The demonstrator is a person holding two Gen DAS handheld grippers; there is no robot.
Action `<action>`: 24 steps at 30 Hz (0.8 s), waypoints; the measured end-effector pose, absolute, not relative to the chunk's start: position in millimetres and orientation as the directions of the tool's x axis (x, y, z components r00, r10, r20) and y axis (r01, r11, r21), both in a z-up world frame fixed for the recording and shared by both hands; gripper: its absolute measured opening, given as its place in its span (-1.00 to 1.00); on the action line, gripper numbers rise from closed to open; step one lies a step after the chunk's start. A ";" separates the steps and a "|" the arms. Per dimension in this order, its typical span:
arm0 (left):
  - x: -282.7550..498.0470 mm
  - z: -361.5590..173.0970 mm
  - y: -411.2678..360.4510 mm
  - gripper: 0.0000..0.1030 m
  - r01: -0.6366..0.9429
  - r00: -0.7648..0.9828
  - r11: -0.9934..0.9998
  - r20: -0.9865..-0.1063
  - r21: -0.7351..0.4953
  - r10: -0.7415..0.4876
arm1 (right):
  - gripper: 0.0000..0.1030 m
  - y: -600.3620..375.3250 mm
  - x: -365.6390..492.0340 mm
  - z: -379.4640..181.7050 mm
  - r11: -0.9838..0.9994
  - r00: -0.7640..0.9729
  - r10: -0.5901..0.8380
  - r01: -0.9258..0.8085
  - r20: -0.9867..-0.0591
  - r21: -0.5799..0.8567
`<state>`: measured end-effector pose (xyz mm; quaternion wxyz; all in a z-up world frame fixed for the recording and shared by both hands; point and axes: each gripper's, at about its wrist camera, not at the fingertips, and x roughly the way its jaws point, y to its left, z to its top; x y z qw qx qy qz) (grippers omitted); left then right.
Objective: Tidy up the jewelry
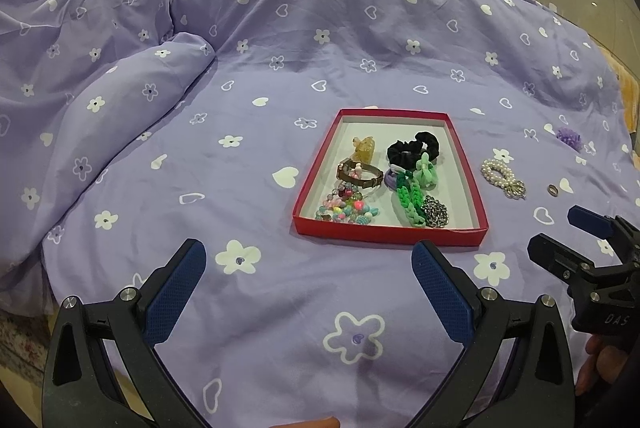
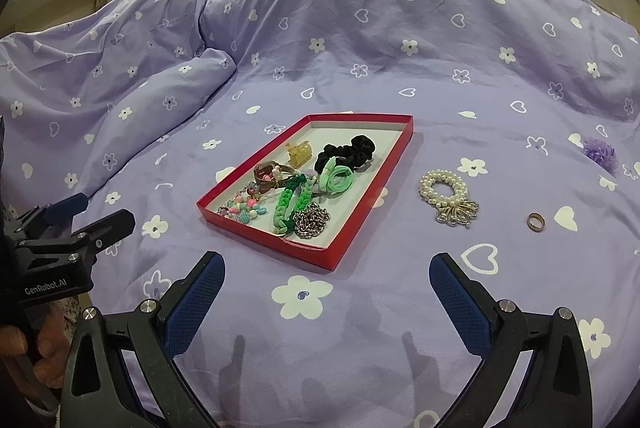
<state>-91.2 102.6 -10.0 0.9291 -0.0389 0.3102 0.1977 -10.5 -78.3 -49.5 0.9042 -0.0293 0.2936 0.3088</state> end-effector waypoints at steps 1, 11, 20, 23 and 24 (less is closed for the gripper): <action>-91.4 -10.0 102.5 1.00 -0.392 0.729 0.919 -0.593 0.048 0.342 | 1.00 -78.3 -10.5 -49.2 0.807 0.636 0.542 -0.576 -0.549 0.129; -93.0 -11.4 101.1 1.00 -0.386 0.733 0.922 -0.594 0.036 0.330 | 1.00 -75.4 -12.4 -49.1 0.806 0.634 0.541 -0.579 -0.552 0.125; -93.0 -11.2 99.6 1.00 -0.376 0.731 0.926 -0.601 0.040 0.322 | 1.00 -73.9 -13.9 -48.6 0.802 0.631 0.545 -0.585 -0.552 0.122; -92.9 -11.3 99.5 1.00 -0.375 0.732 0.926 -0.600 0.040 0.322 | 1.00 -72.8 -14.5 -48.8 0.802 0.631 0.543 -0.585 -0.553 0.120; -92.4 -11.4 99.9 1.00 -0.375 0.732 0.926 -0.601 0.040 0.322 | 1.00 -72.6 -15.0 -48.8 0.803 0.632 0.542 -0.584 -0.553 0.119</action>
